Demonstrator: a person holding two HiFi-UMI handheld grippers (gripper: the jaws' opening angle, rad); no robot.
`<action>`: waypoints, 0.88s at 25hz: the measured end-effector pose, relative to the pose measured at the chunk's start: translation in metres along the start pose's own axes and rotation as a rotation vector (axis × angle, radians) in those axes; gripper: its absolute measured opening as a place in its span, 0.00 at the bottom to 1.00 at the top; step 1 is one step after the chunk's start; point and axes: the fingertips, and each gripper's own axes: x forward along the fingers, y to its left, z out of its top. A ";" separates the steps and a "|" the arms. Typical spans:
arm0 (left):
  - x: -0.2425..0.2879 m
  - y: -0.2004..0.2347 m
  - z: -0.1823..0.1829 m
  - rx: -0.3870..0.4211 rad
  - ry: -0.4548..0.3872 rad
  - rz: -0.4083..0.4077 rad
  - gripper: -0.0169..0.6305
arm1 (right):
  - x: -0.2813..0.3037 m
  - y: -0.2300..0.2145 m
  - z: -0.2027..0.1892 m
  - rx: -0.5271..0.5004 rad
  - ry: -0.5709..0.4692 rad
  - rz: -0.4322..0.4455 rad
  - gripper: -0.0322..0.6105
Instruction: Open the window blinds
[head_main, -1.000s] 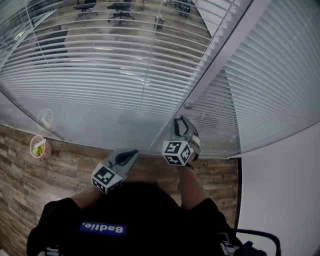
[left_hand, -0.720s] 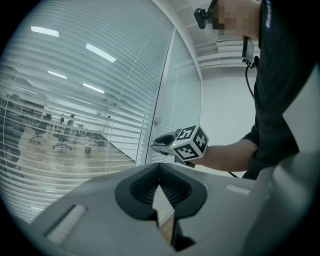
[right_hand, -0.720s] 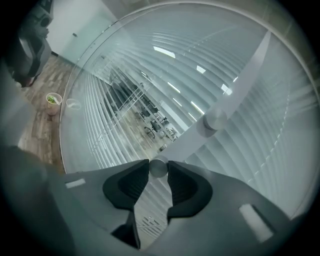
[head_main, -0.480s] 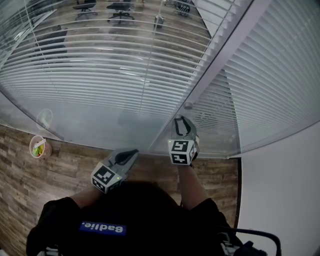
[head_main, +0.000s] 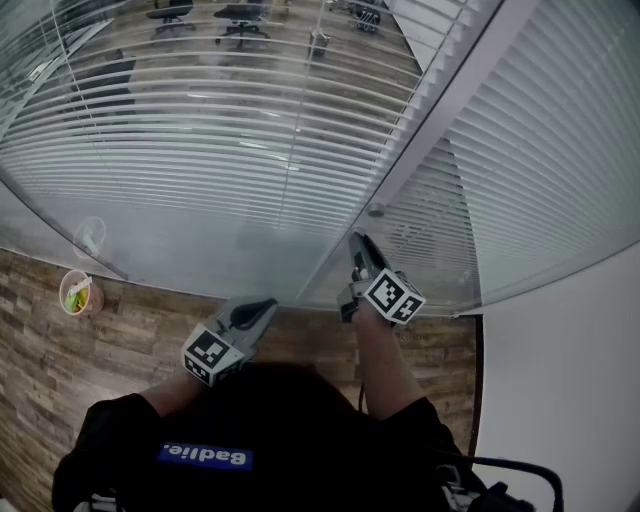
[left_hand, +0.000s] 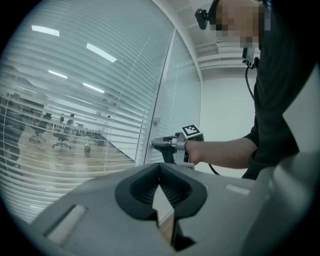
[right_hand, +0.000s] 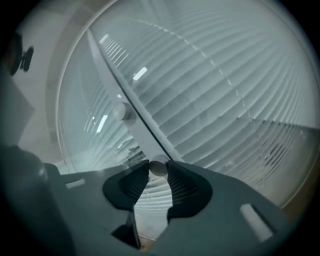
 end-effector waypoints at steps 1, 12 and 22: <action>-0.001 -0.001 0.001 -0.001 0.000 -0.001 0.02 | -0.001 0.001 0.002 0.089 -0.016 0.031 0.24; 0.000 0.000 0.000 -0.016 0.004 0.007 0.02 | -0.003 0.014 0.004 -0.546 0.020 -0.130 0.38; -0.003 -0.002 0.004 -0.025 0.003 0.012 0.03 | 0.004 0.030 -0.012 -1.596 0.187 -0.423 0.29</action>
